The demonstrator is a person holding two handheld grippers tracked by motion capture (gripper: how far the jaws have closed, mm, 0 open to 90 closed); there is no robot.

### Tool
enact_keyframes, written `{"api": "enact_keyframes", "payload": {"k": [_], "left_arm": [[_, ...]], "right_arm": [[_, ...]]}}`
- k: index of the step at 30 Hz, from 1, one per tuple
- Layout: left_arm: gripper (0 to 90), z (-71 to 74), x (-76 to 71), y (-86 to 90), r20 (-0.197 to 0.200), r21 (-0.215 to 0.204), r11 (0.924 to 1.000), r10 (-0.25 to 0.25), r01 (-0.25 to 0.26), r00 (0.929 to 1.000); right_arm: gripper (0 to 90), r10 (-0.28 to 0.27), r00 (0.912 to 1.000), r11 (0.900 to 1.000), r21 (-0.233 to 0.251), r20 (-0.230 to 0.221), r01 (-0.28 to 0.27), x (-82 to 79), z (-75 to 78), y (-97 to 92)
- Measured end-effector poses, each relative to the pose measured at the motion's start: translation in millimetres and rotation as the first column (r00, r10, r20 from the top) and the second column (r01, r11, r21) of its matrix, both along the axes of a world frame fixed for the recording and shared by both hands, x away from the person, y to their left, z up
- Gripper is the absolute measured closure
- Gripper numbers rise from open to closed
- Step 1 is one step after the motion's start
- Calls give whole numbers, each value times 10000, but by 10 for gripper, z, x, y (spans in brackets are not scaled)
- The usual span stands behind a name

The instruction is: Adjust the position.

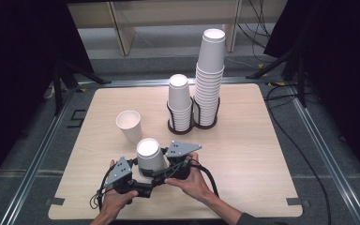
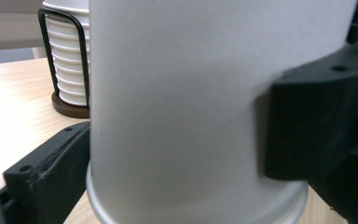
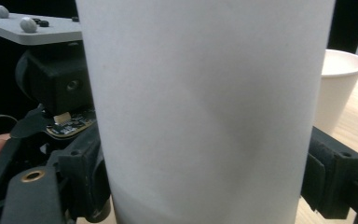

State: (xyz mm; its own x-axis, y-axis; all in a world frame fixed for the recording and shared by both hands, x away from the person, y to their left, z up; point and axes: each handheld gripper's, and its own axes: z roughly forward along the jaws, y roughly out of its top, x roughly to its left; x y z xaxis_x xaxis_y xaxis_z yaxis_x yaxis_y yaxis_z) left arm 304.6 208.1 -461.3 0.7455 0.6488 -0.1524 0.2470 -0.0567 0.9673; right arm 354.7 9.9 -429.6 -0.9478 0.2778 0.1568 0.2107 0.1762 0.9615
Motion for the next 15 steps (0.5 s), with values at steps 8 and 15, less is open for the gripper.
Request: {"api": "enact_keyframes", "payload": {"k": [8, 15], "left_arm": [[34, 25, -22, -4, 302, 89, 10000, -9, 6, 9995], [86, 39, -34, 0, 539, 308, 9994, -172, 155, 9984]], "right_arm": [[151, 69, 9998, 10000, -14, -177, -69, -10, 15, 4], [128, 94, 9998, 9996, -271, -201, -99, 8, 99, -14]]}}
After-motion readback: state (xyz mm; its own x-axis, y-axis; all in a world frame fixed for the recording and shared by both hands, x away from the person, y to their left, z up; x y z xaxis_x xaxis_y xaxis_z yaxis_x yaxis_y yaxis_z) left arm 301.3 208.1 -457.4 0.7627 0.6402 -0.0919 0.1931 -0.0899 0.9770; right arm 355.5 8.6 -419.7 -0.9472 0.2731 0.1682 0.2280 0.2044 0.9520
